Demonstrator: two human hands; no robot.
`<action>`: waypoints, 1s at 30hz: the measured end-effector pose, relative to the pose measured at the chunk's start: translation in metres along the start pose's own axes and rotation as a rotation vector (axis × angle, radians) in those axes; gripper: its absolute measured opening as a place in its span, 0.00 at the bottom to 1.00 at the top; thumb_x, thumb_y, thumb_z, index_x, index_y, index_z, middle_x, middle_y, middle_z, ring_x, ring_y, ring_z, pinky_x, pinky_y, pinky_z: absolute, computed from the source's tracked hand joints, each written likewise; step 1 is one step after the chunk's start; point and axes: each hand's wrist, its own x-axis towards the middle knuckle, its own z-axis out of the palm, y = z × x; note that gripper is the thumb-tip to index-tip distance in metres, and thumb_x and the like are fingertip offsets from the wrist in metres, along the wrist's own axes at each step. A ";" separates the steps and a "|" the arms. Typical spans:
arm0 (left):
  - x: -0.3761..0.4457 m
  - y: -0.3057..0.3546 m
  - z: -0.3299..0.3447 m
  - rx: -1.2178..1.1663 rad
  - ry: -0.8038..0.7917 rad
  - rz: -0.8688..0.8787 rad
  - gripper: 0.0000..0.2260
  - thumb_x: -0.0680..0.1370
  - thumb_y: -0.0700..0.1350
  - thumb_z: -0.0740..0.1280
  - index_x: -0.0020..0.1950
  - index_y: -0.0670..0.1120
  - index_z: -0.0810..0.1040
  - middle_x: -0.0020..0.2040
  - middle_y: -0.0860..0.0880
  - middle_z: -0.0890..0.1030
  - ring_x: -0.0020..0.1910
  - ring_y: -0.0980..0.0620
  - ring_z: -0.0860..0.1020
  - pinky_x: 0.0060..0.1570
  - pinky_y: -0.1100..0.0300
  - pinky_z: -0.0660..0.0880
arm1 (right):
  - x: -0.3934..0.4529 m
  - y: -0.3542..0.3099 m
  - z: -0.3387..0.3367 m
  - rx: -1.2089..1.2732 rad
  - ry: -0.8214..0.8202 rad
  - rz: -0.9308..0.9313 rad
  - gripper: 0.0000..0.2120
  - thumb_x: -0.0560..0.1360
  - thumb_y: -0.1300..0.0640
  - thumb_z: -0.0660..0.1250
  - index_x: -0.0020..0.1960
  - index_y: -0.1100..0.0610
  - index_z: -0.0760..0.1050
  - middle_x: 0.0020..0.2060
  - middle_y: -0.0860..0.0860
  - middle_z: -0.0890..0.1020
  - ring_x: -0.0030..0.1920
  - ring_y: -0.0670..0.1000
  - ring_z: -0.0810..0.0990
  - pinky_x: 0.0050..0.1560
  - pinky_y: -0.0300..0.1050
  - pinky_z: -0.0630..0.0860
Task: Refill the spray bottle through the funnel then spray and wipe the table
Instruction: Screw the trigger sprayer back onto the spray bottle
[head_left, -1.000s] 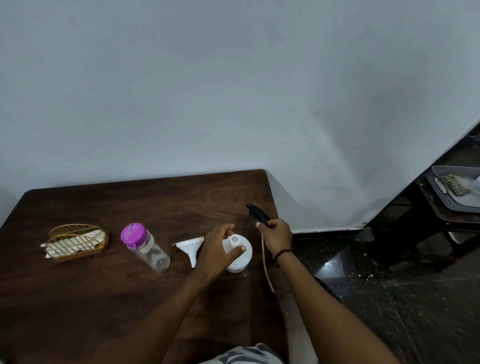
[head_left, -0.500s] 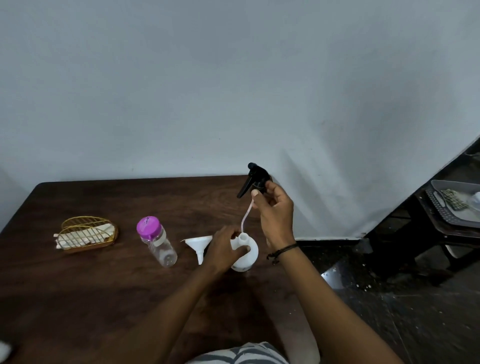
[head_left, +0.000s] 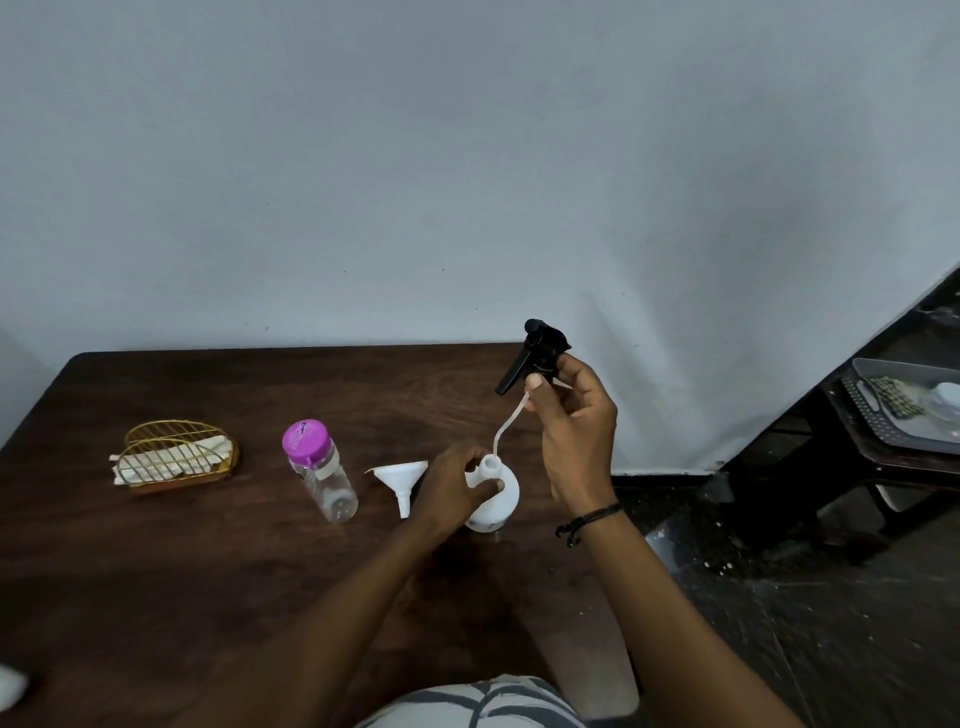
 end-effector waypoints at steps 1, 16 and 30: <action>0.000 -0.001 0.000 -0.005 -0.001 0.002 0.11 0.69 0.49 0.76 0.45 0.58 0.76 0.46 0.58 0.80 0.49 0.56 0.78 0.49 0.58 0.75 | -0.001 0.000 0.000 -0.001 0.000 0.003 0.13 0.76 0.62 0.71 0.58 0.50 0.79 0.51 0.48 0.85 0.54 0.57 0.83 0.57 0.61 0.80; 0.000 -0.006 0.005 0.040 0.017 -0.109 0.20 0.68 0.58 0.75 0.54 0.50 0.77 0.49 0.54 0.80 0.51 0.55 0.79 0.51 0.55 0.76 | -0.021 0.067 -0.012 -0.126 -0.127 0.151 0.15 0.75 0.64 0.71 0.60 0.54 0.79 0.53 0.48 0.85 0.55 0.47 0.83 0.58 0.52 0.80; -0.007 -0.013 0.011 -0.182 0.060 -0.153 0.17 0.71 0.56 0.73 0.56 0.51 0.79 0.51 0.55 0.82 0.51 0.57 0.80 0.51 0.59 0.77 | -0.022 0.119 -0.010 -0.197 -0.265 0.193 0.17 0.74 0.66 0.72 0.60 0.52 0.79 0.55 0.48 0.84 0.58 0.49 0.82 0.61 0.48 0.78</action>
